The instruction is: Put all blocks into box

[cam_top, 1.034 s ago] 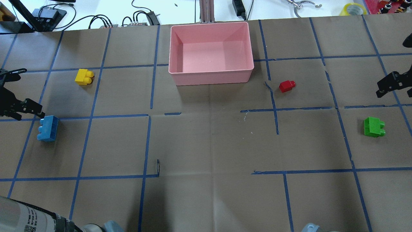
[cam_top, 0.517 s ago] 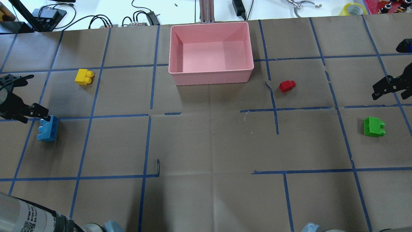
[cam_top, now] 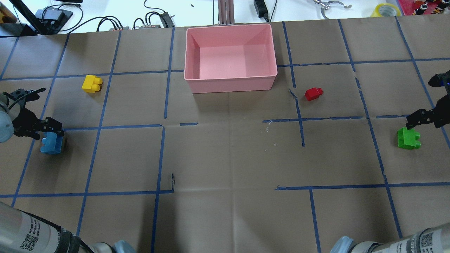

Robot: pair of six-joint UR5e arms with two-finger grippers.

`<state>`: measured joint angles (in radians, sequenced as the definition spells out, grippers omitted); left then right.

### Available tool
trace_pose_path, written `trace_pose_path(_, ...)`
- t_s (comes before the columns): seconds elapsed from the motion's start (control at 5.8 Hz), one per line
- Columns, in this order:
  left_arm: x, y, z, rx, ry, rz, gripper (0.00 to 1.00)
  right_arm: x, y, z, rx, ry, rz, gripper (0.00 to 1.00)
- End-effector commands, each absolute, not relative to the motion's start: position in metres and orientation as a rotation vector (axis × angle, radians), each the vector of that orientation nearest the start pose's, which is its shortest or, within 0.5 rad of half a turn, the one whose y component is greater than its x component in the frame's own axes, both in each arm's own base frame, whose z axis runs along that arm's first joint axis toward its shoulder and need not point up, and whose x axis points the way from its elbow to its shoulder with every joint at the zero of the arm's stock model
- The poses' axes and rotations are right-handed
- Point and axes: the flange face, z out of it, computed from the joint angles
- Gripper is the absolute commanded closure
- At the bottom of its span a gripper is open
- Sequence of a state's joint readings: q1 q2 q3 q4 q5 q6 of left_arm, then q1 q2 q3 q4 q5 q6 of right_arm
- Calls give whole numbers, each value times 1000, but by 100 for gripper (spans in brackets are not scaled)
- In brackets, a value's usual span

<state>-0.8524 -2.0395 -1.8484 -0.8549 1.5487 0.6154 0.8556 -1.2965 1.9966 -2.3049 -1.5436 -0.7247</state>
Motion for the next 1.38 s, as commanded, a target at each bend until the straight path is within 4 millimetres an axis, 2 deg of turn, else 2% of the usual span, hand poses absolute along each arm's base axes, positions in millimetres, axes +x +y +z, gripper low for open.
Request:
trace_pose_path(0.0, 278, -522, 172, -164, 3177, 16, 4, -238, -480, 217, -11, 3157, -96, 4)
trace_pose_path(0.17, 279, -522, 172, -166, 3176, 16, 6, -237, -480, 217, 11, 3158, -100, 4)
trace_pose_path(0.34, 279, -522, 171, -167, 3177, 18, 7, -232, -480, 213, 166, 3146, -88, 8)
trace_pose_path(0.52, 278, -522, 172, -167, 3184, 7, 15, -228, -476, 204, 244, 3126, -63, 7)
trace_pose_path(0.69, 278, -524, 173, -168, 3195, -10, 30, -226, -481, 202, 308, 3120, -73, 7)
trace_pose_path(0.86, 278, -524, 172, -171, 3195, -8, 44, -221, -485, 201, 288, 3123, -75, 6)
trace_pose_path(1.21, 277, -524, 175, -165, 3194, -12, 58, -225, -489, 188, 273, 3125, -68, 5)
